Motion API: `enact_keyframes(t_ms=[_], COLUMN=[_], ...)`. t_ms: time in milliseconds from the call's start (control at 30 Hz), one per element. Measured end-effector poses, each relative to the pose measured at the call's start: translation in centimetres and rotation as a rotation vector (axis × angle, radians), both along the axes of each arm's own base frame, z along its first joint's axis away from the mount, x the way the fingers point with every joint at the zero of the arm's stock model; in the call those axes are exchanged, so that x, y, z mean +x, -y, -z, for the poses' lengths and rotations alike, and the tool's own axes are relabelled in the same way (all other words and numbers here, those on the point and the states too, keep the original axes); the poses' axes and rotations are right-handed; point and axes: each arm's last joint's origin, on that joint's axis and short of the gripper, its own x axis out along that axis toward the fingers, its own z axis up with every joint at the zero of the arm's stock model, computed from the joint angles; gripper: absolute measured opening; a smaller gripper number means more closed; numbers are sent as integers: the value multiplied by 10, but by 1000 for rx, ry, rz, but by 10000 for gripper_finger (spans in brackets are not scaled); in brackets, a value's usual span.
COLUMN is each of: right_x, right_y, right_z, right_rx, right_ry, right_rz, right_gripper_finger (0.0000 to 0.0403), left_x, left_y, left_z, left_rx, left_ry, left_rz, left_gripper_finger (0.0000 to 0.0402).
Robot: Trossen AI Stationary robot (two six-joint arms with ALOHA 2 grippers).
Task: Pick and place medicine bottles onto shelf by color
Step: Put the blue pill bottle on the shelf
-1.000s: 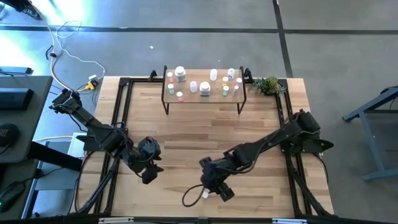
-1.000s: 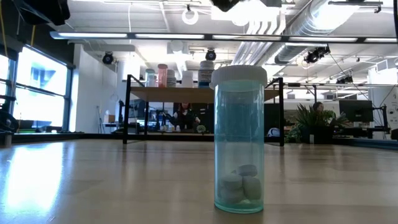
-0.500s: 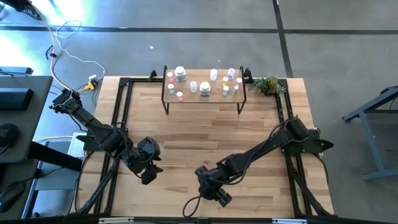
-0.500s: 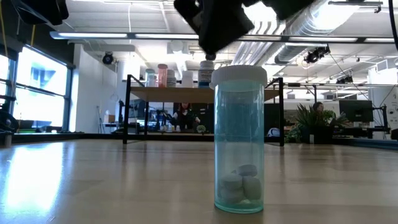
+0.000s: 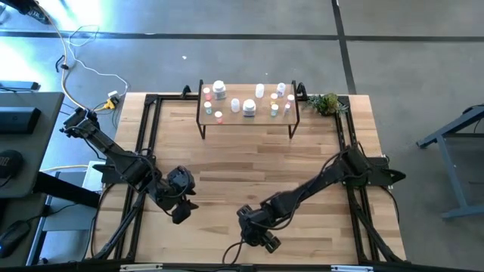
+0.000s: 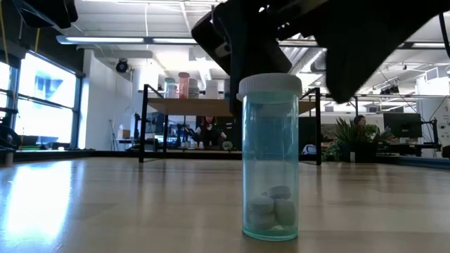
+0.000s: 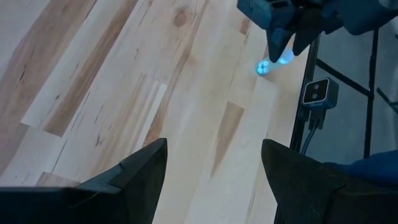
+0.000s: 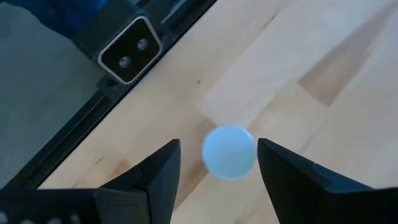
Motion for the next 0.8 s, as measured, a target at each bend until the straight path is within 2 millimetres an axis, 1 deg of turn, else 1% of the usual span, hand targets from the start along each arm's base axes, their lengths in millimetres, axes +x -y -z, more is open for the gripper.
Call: enact_keyframes(t_ms=[167,433,567,667,800], right_x=[0,1,0,0,3], right_y=[-3,-2,-2,-2,3], right_z=[0,0,0,0,0], right_rx=[7,-25,-25,-24,-15], right_ry=[12,27,28,27,18], right_rz=[-7,15,14,14,21], right_gripper_finger=[196,126,102,96,100], left_x=[0,0,0,0,0], left_y=[0,0,0,0,0], left_z=[0,0,0,0,0], left_rx=[0,0,0,0,0], left_ry=[0,0,0,0,0], left_rz=[0,0,0,0,0], left_gripper_finger=[252,252,252,252,252])
